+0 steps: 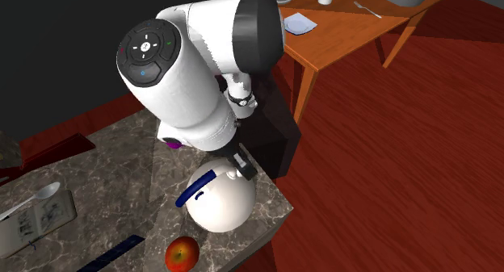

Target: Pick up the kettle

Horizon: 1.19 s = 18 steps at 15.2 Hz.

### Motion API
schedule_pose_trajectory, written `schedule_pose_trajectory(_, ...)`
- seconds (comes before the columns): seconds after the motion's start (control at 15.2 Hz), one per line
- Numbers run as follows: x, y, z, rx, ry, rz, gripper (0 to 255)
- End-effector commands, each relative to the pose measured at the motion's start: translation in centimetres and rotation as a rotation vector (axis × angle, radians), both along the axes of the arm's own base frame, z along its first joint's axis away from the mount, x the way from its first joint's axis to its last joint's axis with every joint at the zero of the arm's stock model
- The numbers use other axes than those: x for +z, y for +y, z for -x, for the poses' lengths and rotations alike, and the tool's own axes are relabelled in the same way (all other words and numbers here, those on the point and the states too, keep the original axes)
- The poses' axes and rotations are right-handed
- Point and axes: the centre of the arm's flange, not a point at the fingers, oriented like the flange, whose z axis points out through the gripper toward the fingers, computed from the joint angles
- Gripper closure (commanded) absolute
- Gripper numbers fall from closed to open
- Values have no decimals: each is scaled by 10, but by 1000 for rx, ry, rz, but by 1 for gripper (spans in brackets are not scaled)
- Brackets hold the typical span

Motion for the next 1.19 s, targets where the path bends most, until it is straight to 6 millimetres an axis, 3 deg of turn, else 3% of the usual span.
schedule_pose_trajectory(0.0, 2, -11, -6, -71, 12, 1, 0)
schedule_pose_trajectory(0.46, -38, -11, -6, -71, 12, 1, 0)
schedule_pose_trajectory(0.59, -38, -11, -6, -71, 12, 1, 0)
schedule_pose_trajectory(0.66, -39, -10, -5, -71, 12, 1, 255)
schedule_pose_trajectory(1.12, -39, -11, -5, -71, 12, 1, 255)
